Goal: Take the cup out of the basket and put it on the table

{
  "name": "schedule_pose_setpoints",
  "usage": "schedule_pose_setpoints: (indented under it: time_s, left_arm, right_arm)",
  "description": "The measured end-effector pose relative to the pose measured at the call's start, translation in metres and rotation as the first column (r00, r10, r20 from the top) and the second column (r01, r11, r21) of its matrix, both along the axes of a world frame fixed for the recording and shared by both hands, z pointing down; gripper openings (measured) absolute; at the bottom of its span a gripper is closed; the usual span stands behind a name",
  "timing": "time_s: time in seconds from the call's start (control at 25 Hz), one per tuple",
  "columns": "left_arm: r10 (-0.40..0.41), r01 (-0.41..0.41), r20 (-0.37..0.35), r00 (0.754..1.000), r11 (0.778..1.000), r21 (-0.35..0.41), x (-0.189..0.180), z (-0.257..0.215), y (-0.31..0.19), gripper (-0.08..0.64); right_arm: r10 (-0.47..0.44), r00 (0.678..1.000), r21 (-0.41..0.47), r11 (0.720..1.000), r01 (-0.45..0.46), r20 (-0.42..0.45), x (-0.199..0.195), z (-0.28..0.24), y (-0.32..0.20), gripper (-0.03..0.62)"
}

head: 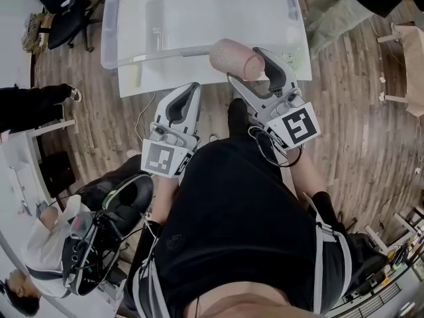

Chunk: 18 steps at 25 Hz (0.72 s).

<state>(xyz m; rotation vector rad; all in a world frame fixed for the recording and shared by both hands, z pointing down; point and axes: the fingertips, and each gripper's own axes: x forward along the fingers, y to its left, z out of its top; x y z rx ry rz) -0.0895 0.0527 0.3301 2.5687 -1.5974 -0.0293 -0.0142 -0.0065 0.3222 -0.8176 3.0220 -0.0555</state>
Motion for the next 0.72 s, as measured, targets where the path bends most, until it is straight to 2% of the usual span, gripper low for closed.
schedule_pose_setpoints:
  time_s: [0.36,0.72]
  left_arm:
    - [0.022,-0.023,-0.037,0.999,0.999,-0.026,-0.02,0.015,0.127,0.018]
    - [0.069,-0.07,-0.039,0.997,0.997,-0.02,0.001,0.01,0.172,0.018]
  right_arm:
    - [0.025,0.999,-0.032,0.999,-0.025,0.022,-0.016,0.004,0.122,0.305]
    - [0.057,0.998,0.006,0.998,-0.057,0.034,0.007,-0.017,0.177,0.305]
